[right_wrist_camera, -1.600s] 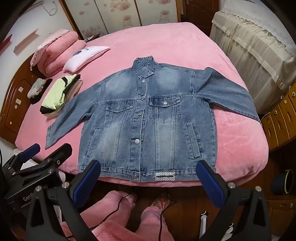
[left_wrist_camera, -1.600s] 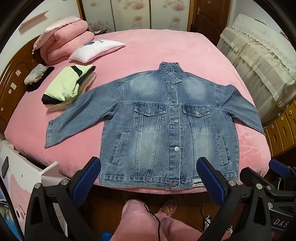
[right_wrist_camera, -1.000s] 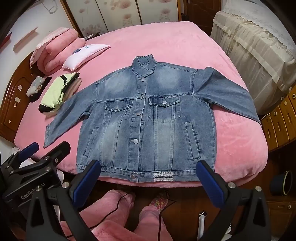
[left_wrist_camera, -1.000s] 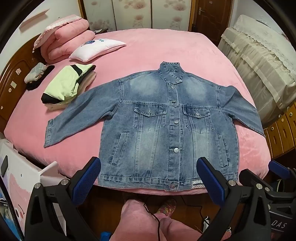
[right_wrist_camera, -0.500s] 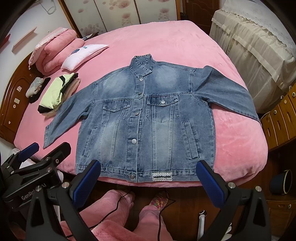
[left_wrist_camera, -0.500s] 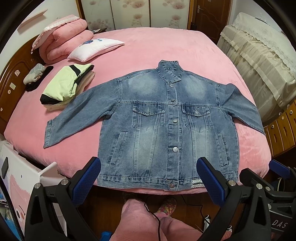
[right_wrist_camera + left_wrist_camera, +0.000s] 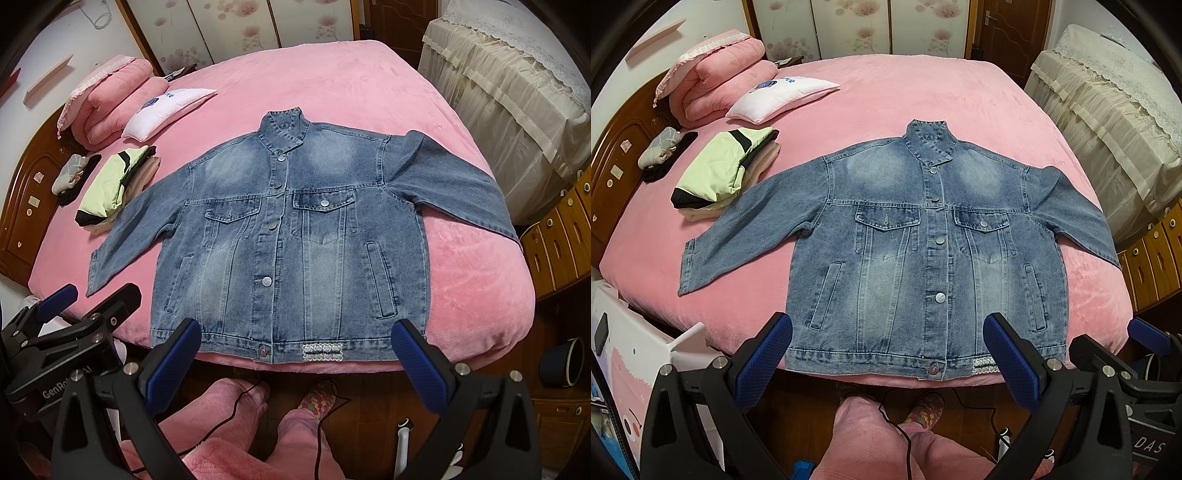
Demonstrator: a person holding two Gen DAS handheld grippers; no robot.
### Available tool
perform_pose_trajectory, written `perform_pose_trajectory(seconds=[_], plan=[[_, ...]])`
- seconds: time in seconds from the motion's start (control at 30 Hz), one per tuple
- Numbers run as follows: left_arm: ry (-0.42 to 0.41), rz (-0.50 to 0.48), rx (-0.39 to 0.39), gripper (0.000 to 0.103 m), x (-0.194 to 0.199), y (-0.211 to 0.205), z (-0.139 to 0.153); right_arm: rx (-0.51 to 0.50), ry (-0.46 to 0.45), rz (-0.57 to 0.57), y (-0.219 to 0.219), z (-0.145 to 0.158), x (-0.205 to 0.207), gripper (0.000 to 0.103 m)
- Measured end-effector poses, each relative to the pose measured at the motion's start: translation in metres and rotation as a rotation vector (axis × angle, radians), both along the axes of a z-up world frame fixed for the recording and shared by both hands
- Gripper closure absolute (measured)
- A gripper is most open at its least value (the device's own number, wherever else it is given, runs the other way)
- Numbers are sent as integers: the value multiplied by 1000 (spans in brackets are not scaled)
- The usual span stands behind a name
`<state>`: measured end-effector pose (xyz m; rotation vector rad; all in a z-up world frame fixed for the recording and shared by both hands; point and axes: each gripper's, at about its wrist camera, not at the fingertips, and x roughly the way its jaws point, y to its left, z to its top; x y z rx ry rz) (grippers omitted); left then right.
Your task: Fold large clothes
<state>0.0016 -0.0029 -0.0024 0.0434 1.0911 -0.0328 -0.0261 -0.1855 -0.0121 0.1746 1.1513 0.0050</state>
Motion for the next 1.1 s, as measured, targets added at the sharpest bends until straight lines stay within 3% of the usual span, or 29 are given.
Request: perform_pose_trajectory(seconds=[0.83, 1.1], plan=[[13, 2, 13, 1, -7, -9, -8, 7, 1, 3, -6, -4, 1, 0], [102, 43, -48, 1, 5, 20, -28, 24, 49, 11, 1, -15, 12, 0]])
